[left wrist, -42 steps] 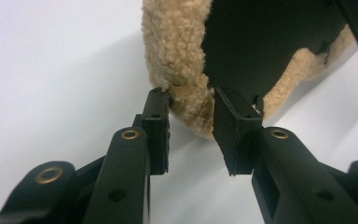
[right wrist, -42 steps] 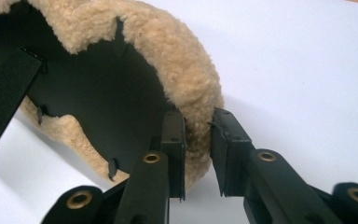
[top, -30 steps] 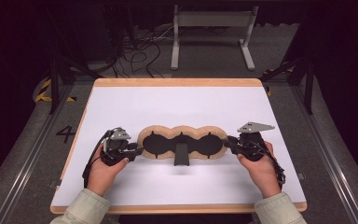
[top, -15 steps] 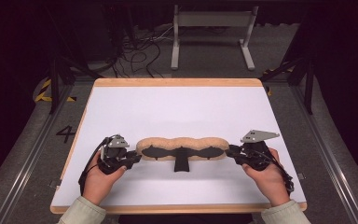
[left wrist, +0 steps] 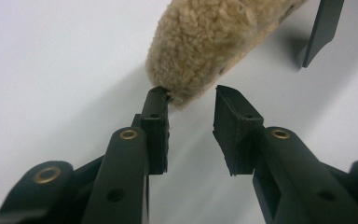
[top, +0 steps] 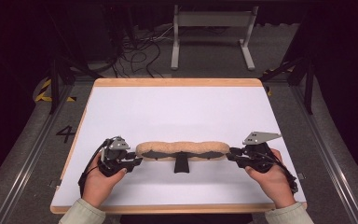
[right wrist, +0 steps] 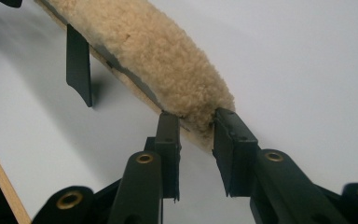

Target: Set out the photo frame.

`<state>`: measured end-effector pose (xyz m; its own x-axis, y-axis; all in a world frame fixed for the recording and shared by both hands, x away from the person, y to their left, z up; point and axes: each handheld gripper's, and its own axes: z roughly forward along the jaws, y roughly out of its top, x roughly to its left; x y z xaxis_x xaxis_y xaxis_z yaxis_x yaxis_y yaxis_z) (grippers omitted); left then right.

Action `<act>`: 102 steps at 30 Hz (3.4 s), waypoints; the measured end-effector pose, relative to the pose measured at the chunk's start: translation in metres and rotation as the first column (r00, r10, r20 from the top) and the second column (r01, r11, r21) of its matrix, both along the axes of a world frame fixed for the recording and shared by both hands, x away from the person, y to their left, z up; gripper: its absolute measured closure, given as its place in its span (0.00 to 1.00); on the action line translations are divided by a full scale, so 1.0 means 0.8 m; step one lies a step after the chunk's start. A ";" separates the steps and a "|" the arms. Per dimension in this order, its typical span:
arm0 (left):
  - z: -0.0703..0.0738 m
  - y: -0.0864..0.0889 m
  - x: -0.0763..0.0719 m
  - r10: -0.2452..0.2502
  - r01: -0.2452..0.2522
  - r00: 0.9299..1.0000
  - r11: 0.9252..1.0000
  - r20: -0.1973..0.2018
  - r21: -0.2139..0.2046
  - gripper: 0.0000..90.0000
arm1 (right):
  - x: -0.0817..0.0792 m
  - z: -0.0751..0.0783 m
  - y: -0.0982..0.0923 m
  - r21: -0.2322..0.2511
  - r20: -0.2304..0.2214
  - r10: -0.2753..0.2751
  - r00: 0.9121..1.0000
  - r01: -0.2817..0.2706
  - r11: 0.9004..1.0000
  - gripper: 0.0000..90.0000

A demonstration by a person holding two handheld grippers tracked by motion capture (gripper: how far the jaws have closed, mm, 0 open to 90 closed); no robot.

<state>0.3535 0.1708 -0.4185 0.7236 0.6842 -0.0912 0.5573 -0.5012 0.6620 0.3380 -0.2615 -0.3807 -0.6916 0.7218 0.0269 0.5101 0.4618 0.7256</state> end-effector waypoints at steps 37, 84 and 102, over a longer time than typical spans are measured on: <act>0.020 -0.016 -0.026 -0.190 0.192 0.981 0.977 -0.032 0.092 1.00 | -0.009 0.016 -0.020 -0.052 0.114 -0.031 0.993 0.037 0.998 1.00; 0.000 -0.012 0.036 -0.017 0.018 0.999 1.000 0.031 -0.010 1.00 | 0.000 -0.019 0.004 -0.106 0.025 0.060 0.998 -0.057 0.993 1.00; 0.006 -0.020 0.029 -0.008 0.012 0.998 0.997 0.065 -0.071 1.00 | -0.031 -0.019 0.018 -0.121 0.007 0.142 0.990 -0.140 0.983 1.00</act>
